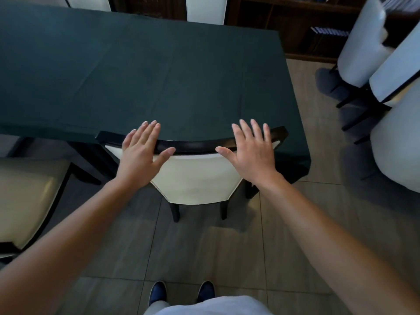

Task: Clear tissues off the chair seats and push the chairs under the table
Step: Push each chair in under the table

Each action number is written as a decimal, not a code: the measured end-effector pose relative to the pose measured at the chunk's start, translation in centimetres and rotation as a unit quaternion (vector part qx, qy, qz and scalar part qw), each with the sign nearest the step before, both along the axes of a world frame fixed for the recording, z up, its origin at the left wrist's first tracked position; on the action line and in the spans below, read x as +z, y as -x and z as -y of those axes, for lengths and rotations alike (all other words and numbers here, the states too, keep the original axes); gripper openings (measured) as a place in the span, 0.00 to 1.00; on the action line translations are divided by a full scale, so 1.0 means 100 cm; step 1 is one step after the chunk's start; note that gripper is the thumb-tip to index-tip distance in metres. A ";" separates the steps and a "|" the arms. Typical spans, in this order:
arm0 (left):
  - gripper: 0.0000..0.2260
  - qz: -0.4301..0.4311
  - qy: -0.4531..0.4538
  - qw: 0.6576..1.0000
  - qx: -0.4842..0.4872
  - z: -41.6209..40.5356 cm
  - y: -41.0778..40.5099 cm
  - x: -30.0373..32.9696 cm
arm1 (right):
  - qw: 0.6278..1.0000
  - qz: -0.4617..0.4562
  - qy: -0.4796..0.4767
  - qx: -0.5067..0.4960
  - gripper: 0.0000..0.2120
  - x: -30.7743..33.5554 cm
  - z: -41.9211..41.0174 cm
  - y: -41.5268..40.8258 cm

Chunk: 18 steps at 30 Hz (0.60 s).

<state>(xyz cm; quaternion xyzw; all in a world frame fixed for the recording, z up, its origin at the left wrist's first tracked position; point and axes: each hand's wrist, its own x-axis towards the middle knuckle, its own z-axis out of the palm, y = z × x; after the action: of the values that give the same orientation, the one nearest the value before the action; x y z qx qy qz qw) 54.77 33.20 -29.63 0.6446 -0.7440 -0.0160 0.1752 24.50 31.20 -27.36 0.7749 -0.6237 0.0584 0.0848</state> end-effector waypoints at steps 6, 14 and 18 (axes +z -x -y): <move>0.37 0.023 0.010 0.999 -0.036 0.015 0.010 -0.001 | 0.998 0.027 0.025 -0.048 0.48 -0.016 -0.007 0.011; 0.38 0.068 -0.021 0.996 -0.058 0.045 -0.029 0.008 | 0.993 0.062 0.075 -0.059 0.47 -0.025 0.007 -0.030; 0.41 0.074 -0.024 0.995 -0.055 0.067 -0.042 0.015 | 0.991 0.076 0.096 -0.058 0.45 -0.023 0.026 -0.044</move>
<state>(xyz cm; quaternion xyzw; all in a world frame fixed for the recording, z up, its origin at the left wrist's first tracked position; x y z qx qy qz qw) 58.93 26.54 -28.09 0.6062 -0.7886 0.0046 0.1026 28.94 28.58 -29.64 0.7187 -0.6638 0.1722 0.1144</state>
